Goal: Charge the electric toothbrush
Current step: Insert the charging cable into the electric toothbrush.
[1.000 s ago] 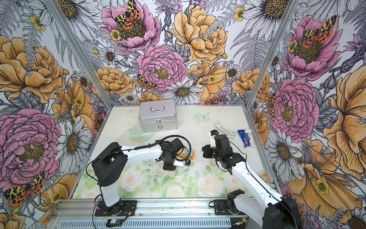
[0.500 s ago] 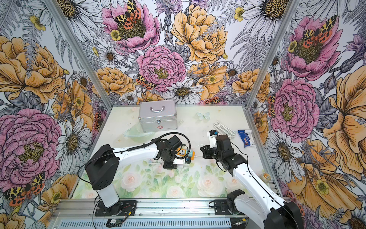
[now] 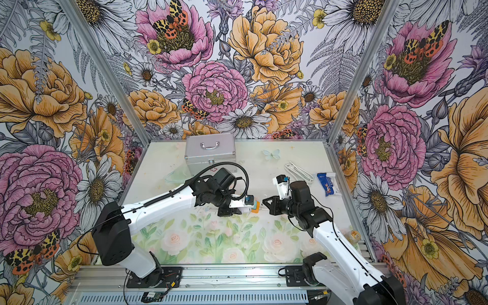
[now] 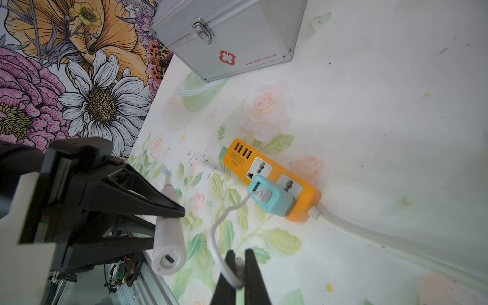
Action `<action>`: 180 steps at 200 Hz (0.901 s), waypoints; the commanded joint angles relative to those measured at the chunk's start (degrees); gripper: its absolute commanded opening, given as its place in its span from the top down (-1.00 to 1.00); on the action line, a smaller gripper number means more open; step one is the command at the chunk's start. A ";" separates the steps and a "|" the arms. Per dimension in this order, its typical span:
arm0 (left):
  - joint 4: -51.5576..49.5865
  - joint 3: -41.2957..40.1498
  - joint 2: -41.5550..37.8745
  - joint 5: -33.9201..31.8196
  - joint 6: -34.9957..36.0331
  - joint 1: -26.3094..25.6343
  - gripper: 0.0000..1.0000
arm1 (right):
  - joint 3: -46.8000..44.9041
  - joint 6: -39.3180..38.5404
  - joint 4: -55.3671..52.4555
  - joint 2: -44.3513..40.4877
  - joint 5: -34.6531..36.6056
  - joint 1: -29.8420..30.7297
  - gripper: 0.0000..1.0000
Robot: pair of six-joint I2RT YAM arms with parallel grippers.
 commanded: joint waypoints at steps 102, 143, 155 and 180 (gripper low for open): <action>0.66 6.16 5.19 21.61 -10.24 3.38 0.69 | 0.93 2.31 9.41 -0.62 -3.96 -0.48 1.00; 0.72 5.63 5.70 22.74 -11.18 3.27 0.71 | 1.09 2.08 10.98 -0.44 -5.88 -0.48 1.00; 0.71 6.30 5.99 23.61 -11.21 3.50 0.71 | 1.01 2.25 11.39 -0.29 -6.56 -0.49 1.00; 0.69 6.60 6.10 24.25 -11.33 4.85 0.71 | 1.05 2.48 11.62 -1.08 -6.68 -0.50 1.00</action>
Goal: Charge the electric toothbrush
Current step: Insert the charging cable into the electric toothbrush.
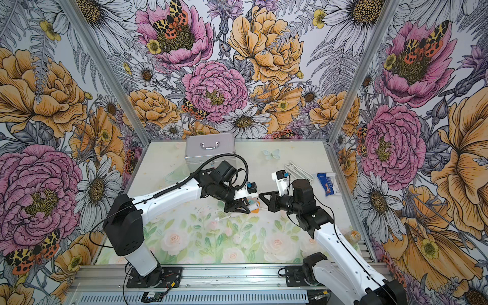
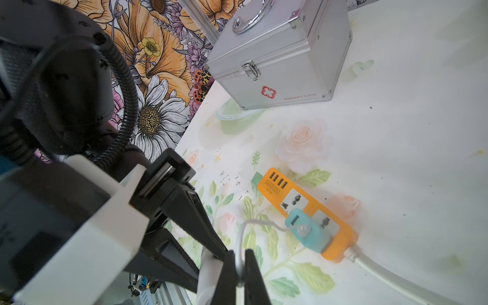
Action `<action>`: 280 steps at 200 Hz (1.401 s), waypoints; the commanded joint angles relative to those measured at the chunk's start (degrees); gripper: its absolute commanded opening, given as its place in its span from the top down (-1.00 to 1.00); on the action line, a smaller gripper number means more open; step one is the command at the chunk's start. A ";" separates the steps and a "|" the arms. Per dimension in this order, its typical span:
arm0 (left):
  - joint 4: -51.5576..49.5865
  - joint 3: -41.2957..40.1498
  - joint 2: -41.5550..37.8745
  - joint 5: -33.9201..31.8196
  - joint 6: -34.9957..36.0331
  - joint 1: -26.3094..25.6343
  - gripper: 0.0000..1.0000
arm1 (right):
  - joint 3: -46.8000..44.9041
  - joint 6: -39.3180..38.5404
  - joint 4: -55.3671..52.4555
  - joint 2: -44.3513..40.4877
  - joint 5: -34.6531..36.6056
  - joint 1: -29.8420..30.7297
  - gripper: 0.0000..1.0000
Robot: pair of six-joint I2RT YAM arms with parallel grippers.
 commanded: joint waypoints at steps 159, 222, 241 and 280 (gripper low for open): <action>0.11 3.06 2.31 7.37 -0.91 4.16 0.72 | 0.58 1.01 2.44 -2.25 -6.09 -0.75 1.00; 0.00 3.38 1.44 8.70 -0.61 4.22 0.73 | 0.60 0.76 2.52 -0.94 -4.97 -0.66 1.00; 0.02 3.53 1.09 8.97 -0.54 4.23 0.73 | 0.63 0.67 2.83 -0.49 -5.11 -0.67 1.00; 0.07 5.23 1.34 10.95 -1.11 4.17 0.72 | 0.38 0.58 3.62 0.41 -5.72 -0.41 1.00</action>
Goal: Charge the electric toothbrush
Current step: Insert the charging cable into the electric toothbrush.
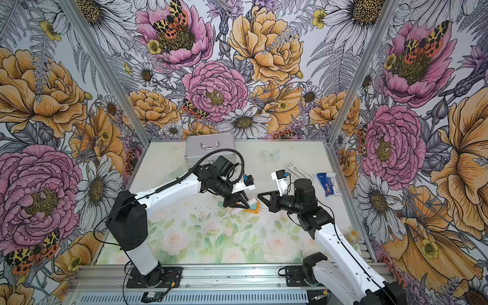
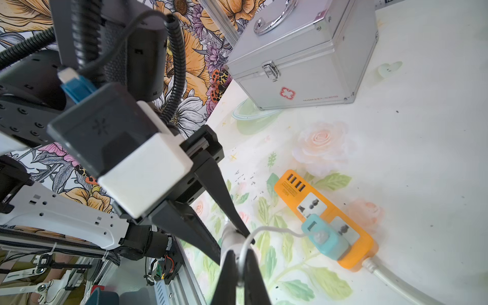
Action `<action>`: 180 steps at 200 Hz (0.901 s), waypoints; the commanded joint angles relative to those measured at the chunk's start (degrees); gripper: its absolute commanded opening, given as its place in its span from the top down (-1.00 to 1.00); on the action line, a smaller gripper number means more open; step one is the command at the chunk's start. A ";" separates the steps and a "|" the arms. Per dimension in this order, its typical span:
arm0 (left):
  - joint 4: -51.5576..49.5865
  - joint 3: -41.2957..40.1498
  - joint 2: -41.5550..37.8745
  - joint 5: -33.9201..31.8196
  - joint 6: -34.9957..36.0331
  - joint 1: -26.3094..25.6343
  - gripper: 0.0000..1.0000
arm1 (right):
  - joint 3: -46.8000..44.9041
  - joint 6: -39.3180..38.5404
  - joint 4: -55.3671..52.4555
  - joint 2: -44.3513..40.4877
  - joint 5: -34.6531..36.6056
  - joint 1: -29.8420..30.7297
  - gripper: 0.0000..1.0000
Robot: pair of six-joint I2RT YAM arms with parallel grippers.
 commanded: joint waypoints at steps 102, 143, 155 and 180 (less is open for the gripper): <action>0.79 6.94 -0.77 13.81 -1.89 1.37 0.79 | 0.97 -2.51 2.16 3.16 -1.08 3.67 1.00; 0.79 7.38 -2.30 14.49 -0.07 1.15 0.84 | 1.97 -4.58 2.07 4.45 -6.35 4.24 1.00; 0.89 7.19 -3.06 13.91 0.71 1.19 0.84 | 2.01 -4.67 2.07 4.65 -7.52 4.39 1.00; 0.83 7.20 -3.75 14.19 1.49 1.88 0.86 | 2.29 -4.83 1.91 5.99 -8.49 5.55 1.00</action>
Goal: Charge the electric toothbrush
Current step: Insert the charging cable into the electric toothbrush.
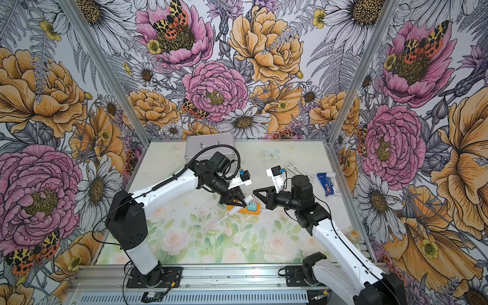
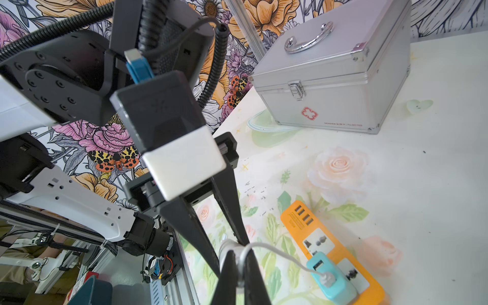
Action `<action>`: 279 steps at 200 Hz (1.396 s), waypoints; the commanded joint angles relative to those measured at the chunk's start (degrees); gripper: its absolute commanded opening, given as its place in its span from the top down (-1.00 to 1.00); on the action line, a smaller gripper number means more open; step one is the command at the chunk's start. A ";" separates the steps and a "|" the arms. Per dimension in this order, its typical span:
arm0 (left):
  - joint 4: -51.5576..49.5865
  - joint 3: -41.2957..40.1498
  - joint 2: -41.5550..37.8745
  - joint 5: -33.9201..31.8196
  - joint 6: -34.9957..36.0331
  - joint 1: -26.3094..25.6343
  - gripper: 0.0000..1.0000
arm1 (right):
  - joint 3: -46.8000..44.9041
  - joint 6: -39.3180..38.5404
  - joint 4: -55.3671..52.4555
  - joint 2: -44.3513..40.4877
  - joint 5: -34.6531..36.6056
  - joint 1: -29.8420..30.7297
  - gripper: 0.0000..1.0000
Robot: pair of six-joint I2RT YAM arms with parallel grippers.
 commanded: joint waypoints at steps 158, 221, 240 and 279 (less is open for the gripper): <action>4.81 1.61 -1.85 -2.06 7.30 1.10 0.88 | 3.86 -3.91 -9.53 3.11 4.64 5.74 -0.26; -1.37 0.19 2.30 -18.55 11.24 -0.33 0.76 | 3.09 -2.04 -13.73 -2.41 9.70 1.32 -0.99; -3.23 0.51 3.37 -22.28 11.84 -1.69 0.76 | 2.80 -0.65 -15.14 -4.90 14.25 -1.32 -0.99; -4.89 0.49 8.58 -29.96 12.97 -6.26 0.71 | 2.23 2.75 -16.18 -8.06 24.27 -6.53 -0.99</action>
